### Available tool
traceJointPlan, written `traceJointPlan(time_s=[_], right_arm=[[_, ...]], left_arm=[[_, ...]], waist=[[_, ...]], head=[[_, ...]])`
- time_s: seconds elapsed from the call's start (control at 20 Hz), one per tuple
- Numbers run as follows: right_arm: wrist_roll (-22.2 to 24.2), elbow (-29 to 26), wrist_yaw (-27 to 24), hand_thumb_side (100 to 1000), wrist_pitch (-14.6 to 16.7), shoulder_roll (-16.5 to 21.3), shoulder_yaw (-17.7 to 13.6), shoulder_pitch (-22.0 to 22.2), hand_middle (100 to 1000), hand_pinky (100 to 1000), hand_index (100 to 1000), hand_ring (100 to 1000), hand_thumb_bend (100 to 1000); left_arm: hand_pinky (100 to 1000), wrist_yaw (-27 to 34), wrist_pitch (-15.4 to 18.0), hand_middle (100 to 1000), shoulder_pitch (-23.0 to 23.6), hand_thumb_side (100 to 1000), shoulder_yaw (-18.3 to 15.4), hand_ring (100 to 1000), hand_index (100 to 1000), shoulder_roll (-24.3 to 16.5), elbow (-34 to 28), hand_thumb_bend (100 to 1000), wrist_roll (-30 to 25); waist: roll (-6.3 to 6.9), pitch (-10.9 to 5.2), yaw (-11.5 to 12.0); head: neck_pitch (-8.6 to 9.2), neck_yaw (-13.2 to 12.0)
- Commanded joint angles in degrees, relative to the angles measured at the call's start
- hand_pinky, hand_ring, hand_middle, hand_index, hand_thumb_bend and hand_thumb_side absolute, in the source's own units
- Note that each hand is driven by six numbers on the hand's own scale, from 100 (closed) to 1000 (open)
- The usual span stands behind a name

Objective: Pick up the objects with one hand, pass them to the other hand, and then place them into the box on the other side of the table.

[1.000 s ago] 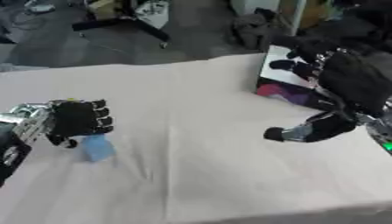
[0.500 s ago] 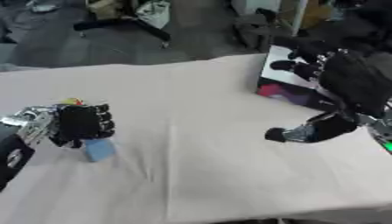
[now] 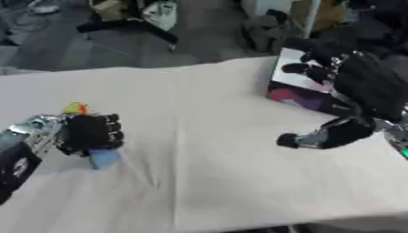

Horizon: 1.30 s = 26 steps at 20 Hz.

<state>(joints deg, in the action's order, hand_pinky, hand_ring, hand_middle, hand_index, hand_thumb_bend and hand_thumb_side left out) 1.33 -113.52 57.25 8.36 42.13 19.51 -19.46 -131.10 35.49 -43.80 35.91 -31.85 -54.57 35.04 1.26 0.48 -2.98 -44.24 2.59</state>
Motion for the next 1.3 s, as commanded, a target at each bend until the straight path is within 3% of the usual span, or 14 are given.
traceJointPlan(time_s=[0.05, 0.25, 0.6, 0.85, 1.1, 1.3], right_arm=[[0.17, -1.07, -0.24, 997, 0.05, 1.90, -0.57, -0.76, 1000, 849, 834, 756, 691], [0.20, -1.07, -0.27, 997, 0.09, 1.91, -0.58, -0.73, 1000, 850, 834, 756, 691], [0.25, -1.07, -0.30, 994, 0.12, 1.88, -0.55, -0.66, 1000, 851, 834, 756, 692], [0.30, -1.07, -0.30, 993, 0.10, 1.88, -0.54, -0.57, 1000, 851, 834, 756, 693], [0.30, -1.07, -0.31, 990, 0.03, 1.81, -0.50, -0.45, 1000, 851, 834, 756, 693], [0.31, -1.07, -0.34, 988, -0.02, 1.76, -0.44, -0.39, 1000, 850, 834, 756, 695]], left_arm=[[746, -0.30, 16.48, 718, -1.13, 398, 0.09, 715, 888, -1.06, 0.11, 416, 16.92], [746, -0.79, 16.48, 715, -1.18, 393, 0.31, 711, 885, -1.01, 0.52, 409, 16.92], [739, -0.83, 16.48, 660, -1.29, 378, 0.63, 675, 838, -0.87, 0.58, 314, 16.92], [726, 0.15, 16.48, 577, -1.49, 333, 0.44, 623, 765, -0.78, 0.62, 104, 16.92], [700, 2.32, 16.48, 506, -1.66, 311, -0.34, 567, 699, -0.81, 0.46, 100, 16.92], [682, 7.47, 16.48, 467, -1.64, 291, -0.43, 535, 664, -1.10, -1.43, 100, 16.92]], waist=[[-0.13, -0.94, 0.00], [-0.17, -0.99, 0.09], [-0.22, -1.00, 0.24], [-0.27, -1.01, 0.41], [-0.36, -0.98, 0.63], [-0.43, -0.96, 0.85]], head=[[0.12, -0.18], [0.12, -0.15], [0.12, -0.19], [0.12, -0.23], [0.12, -0.21], [0.12, -0.21]])
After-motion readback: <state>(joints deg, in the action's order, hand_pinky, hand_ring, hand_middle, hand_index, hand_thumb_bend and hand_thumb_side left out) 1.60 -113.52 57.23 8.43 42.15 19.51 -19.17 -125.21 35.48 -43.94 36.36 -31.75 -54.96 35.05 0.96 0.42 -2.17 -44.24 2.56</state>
